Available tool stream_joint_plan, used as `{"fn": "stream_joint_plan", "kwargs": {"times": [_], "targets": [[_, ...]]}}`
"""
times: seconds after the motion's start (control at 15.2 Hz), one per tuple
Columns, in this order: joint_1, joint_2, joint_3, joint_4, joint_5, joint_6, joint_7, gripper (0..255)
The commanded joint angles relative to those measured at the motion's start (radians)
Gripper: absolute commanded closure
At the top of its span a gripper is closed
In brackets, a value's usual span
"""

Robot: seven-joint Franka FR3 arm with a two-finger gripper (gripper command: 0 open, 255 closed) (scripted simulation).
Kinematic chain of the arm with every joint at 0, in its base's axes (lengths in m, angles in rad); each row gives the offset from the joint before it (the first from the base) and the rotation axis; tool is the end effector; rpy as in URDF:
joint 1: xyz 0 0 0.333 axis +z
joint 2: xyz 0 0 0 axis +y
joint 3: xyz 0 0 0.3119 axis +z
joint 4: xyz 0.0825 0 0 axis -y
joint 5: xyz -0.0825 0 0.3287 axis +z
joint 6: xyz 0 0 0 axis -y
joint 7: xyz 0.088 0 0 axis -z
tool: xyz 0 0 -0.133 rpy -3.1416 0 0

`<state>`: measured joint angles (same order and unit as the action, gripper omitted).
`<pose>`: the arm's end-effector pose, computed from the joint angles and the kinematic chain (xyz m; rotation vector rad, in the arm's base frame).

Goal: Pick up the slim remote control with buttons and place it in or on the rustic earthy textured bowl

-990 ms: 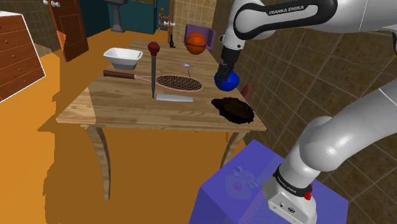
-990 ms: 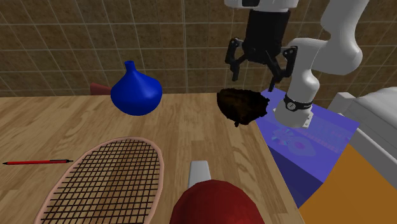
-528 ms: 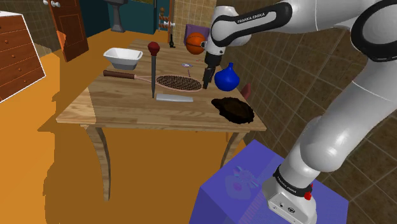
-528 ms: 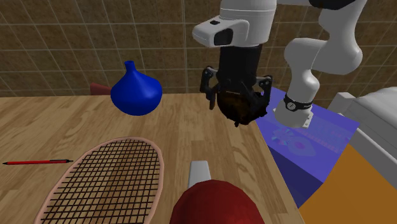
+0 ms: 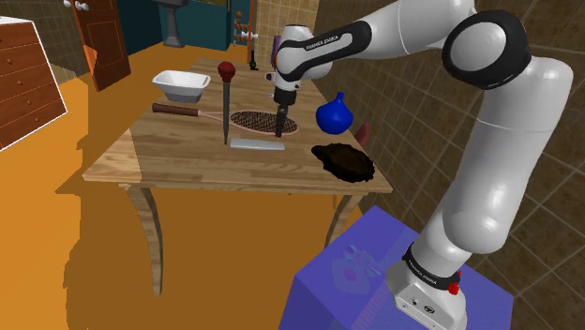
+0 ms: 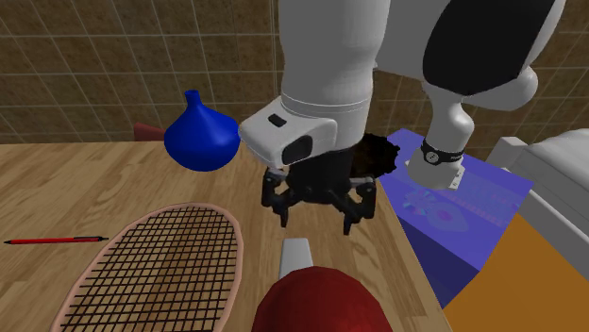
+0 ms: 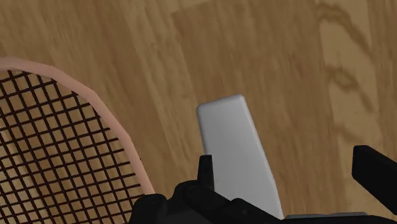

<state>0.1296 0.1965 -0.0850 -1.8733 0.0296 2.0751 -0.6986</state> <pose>0.5578 0.0292 0.4058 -2.9278 -1.1199 -0.0138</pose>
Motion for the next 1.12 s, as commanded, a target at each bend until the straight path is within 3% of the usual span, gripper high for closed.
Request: {"fn": "stream_joint_plan", "kwargs": {"times": [0.0, 0.33, 1.06], "targets": [[0.0, 0.072, 0.01, 0.07, 0.005, 0.0, -0.052, 0], [0.006, 0.246, 0.042, 0.253, 0.004, -0.013, -0.147, 0], [0.006, 0.288, 0.043, 0.212, 0.007, 0.07, -0.149, 0]]}}
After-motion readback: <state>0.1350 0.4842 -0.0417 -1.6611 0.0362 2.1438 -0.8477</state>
